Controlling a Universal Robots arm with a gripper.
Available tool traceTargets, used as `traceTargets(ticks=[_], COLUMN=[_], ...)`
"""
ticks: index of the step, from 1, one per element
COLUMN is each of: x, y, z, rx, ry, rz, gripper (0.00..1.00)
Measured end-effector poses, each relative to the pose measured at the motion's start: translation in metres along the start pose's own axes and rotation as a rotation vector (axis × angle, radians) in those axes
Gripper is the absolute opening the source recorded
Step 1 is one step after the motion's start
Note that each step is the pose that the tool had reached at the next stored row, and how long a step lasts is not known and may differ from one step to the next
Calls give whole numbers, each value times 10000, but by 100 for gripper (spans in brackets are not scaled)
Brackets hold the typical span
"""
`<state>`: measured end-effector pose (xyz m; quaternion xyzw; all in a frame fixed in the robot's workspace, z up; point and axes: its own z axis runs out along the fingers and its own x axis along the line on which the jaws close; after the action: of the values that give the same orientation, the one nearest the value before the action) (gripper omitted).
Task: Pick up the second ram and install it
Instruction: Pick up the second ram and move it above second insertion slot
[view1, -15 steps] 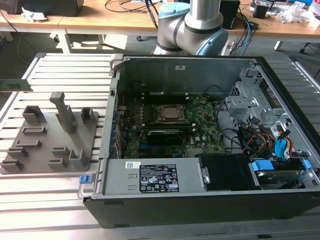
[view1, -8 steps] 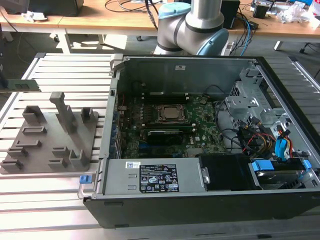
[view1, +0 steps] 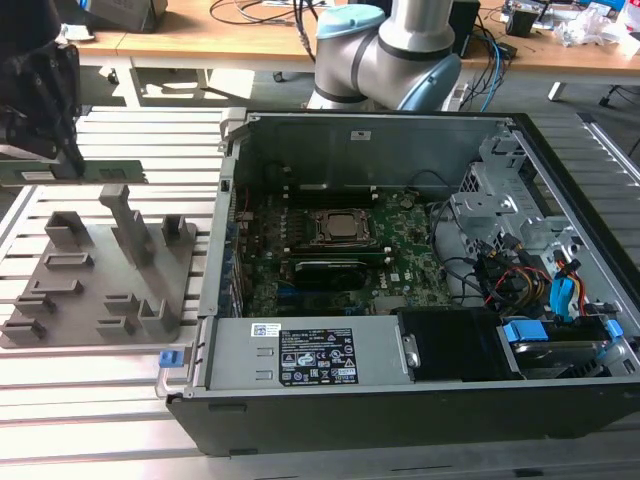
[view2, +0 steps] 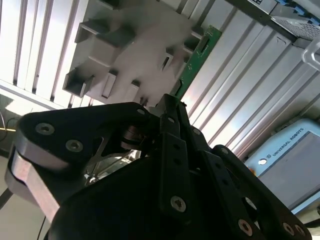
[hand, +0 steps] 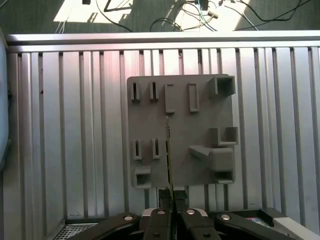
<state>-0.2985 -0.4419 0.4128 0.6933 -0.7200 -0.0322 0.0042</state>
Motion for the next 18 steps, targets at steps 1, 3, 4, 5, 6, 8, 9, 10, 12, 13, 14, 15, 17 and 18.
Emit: traceTargets(ticks=[1, 3, 4, 5, 6, 8, 9, 10, 12, 13, 14, 15, 17, 18], x=[-1, -5, -7, -8, -11, -17, -19, -22, -29, -32, -34, -36, -40, -41], y=[-47, -135, -173, -205, -300, -425, -498, -579, -746, -812, -875, -942, -1029, -1074], z=[-2, -7, -8, -10, -16, -21, -25, -29, -38, -42, -45, -48, -52, -54], rx=[-7, -20, -24, -28, -42, -57, -67, -78, -101, -110, -119, -126, -138, -143], ry=[3, 7, 7, 9, 14, 19, 21, 23, 26, 27, 29, 29, 31, 31], rz=[-2, 1, 2, 1, 1, 3, 1, 4, 5, 6, 4, 6, 7, 5], gripper=[14, 14, 14, 14, 14, 14, 14, 14, 14, 14, 14, 14, 14, 14])
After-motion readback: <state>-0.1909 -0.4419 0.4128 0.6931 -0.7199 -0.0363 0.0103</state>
